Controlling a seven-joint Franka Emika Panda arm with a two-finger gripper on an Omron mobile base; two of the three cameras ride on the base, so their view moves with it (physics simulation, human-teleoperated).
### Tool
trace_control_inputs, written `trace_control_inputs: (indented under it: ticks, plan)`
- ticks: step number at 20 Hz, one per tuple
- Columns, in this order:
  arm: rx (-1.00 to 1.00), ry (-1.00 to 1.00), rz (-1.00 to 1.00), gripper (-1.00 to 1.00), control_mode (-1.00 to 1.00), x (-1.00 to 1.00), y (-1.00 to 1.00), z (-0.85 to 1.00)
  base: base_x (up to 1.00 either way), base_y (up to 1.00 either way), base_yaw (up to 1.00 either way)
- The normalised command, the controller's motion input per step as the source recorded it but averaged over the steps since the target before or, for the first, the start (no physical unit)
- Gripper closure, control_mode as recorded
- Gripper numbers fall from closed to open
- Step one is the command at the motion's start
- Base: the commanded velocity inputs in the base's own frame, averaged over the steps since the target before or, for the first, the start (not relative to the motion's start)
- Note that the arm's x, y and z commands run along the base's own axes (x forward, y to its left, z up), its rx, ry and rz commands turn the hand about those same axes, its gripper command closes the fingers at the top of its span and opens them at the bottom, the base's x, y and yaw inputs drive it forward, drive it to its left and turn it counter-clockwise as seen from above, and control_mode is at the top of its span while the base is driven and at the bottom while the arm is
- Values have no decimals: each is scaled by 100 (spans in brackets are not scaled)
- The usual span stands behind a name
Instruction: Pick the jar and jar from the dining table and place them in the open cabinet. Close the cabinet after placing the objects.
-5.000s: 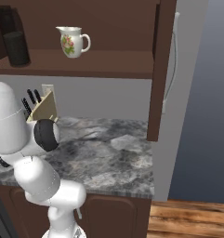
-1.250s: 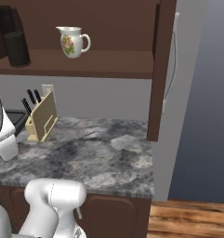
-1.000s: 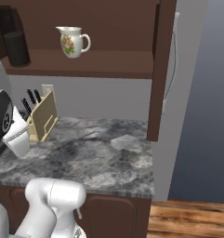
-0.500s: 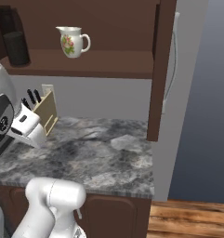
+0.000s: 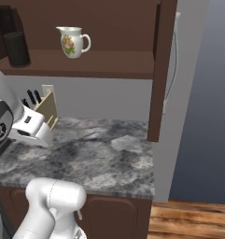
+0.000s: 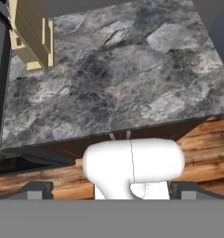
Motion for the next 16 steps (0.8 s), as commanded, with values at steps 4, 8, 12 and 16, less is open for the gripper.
trace_control_inputs:
  ticks: [4, 8, 12, 16]
  plan:
    - [0, 0, 0, -100, -100, 0, -8, 0, 0, 0, 0]
    - [0, 0, 0, -100, -100, 0, -5, 0, 0, 0, 0]
    - [0, 0, 0, -100, -100, 0, 0, 0, 0, 0, 0]
    - [0, 0, 0, -100, -100, 0, 0, 0, 0, 0, 0]
